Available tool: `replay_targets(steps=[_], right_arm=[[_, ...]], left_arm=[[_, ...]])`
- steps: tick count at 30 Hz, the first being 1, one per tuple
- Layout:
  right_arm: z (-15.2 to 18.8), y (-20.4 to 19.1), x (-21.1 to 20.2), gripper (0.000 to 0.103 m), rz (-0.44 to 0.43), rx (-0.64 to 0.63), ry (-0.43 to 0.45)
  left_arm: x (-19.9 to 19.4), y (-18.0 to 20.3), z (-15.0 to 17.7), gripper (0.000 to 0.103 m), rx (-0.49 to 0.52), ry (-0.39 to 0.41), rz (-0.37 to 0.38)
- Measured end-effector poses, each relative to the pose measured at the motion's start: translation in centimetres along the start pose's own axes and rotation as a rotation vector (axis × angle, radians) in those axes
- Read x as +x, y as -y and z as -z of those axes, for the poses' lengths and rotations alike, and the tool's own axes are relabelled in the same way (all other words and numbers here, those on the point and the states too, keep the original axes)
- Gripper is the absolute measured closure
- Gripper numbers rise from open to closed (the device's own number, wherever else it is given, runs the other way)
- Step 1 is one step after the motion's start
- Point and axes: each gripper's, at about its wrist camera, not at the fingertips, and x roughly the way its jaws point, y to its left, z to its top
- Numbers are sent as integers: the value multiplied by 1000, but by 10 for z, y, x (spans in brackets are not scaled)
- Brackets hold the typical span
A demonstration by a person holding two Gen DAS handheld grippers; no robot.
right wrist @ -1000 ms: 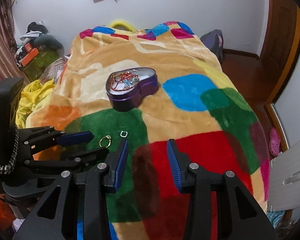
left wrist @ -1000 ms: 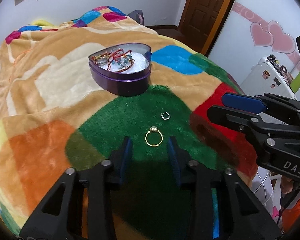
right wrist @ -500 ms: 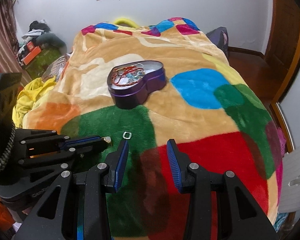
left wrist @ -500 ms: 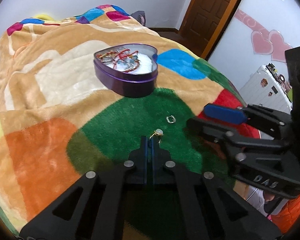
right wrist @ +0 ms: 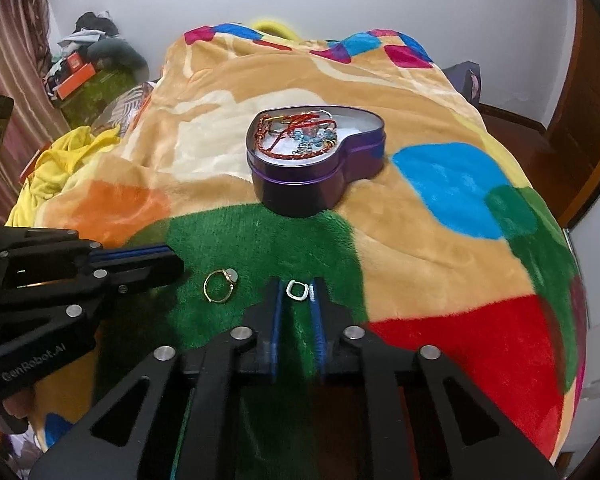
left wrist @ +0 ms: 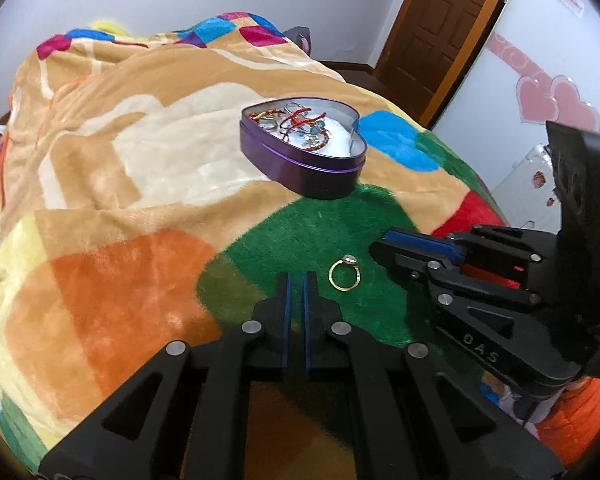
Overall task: Organize jewelry
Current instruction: 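Close the left tool on the gold ring while the right tool closes on the silver ring, then carry both rings to the purple heart tin and lower them inside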
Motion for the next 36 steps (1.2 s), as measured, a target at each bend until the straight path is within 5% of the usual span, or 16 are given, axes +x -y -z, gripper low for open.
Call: replay_targets(steps=[5, 21, 36], right_arm=[[0, 1, -6, 94, 5, 4, 18], [0, 18, -39, 94, 17, 65, 86], [-19, 11, -70, 94, 17, 53, 192]], left_arm=[[1, 11, -2, 81, 32, -2, 7], [24, 32, -6, 86, 70, -33, -33], [-33, 33, -27, 86, 84, 110, -78]])
